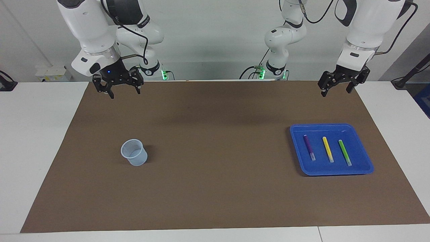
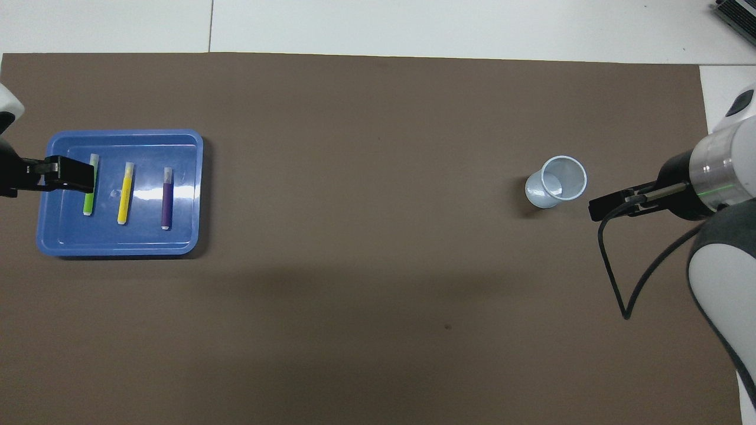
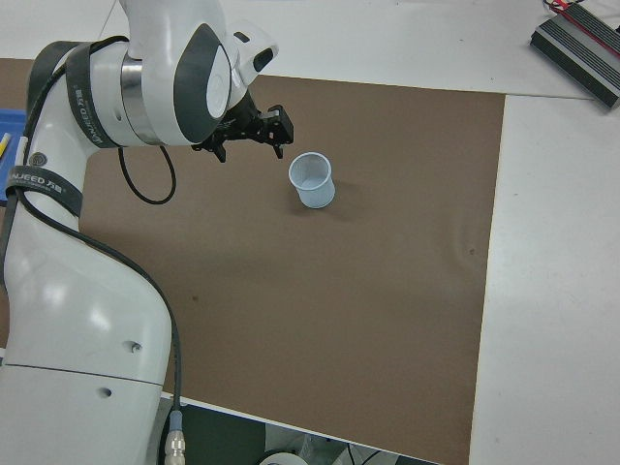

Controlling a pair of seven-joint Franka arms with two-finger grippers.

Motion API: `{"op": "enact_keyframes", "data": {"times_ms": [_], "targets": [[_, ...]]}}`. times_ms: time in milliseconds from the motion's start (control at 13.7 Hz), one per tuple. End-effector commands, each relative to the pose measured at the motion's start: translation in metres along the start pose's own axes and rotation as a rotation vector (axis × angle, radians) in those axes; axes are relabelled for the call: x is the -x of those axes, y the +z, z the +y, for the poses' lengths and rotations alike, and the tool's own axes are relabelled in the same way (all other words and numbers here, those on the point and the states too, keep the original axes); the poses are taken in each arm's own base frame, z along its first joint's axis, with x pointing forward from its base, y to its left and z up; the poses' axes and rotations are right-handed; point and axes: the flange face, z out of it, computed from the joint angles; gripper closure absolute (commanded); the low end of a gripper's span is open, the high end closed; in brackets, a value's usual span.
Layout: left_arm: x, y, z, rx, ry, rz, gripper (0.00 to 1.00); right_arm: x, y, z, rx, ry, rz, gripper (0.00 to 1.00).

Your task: Right arm passes pens to left for tray arrangement

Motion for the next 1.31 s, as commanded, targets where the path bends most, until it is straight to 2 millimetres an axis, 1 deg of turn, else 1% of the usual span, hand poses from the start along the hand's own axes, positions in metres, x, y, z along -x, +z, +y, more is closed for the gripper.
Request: {"op": "enact_keyframes", "data": {"times_ms": [0, 510, 583, 656, 728, 801, 874, 947, 1020, 1166, 1238], "targets": [[0.009, -0.001, -0.005, 0.001, -0.019, -0.003, 0.0, 0.002, -0.003, 0.002, -0.02, 0.02, -0.001, 0.0], [0.008, 0.0, -0.005, 0.003, -0.022, -0.002, 0.0, 0.002, -0.005, 0.002, -0.015, 0.017, 0.008, 0.0], [0.005, 0.004, -0.003, 0.008, -0.017, -0.004, 0.0, 0.002, -0.005, 0.002, -0.015, 0.018, 0.008, 0.0], [0.007, 0.003, -0.014, 0.006, -0.038, 0.001, 0.0, 0.002, -0.005, 0.001, -0.016, 0.017, 0.008, 0.0], [0.008, 0.002, -0.007, 0.014, -0.021, 0.004, 0.0, 0.002, -0.005, 0.001, -0.016, 0.017, 0.008, 0.0], [0.008, 0.002, -0.02, 0.02, -0.037, 0.003, 0.0, 0.002, -0.005, 0.001, -0.016, 0.017, 0.01, 0.0], [0.008, -0.002, -0.025, 0.024, -0.045, 0.016, 0.0, 0.002, -0.005, 0.001, -0.016, 0.017, 0.01, 0.0], [0.007, -0.005, -0.025, 0.026, -0.045, 0.032, 0.0, 0.002, -0.005, 0.002, -0.016, 0.018, 0.01, 0.0], [0.007, -0.004, -0.027, 0.026, -0.052, 0.033, 0.0, 0.002, -0.005, 0.002, -0.016, 0.018, 0.01, 0.0], [0.009, -0.003, -0.017, 0.024, -0.035, 0.018, 0.0, 0.002, -0.006, 0.002, -0.016, 0.018, 0.011, 0.0], [0.01, -0.003, -0.015, 0.025, -0.029, 0.018, 0.0, 0.002, -0.006, 0.002, -0.016, 0.018, 0.011, 0.0]]}}
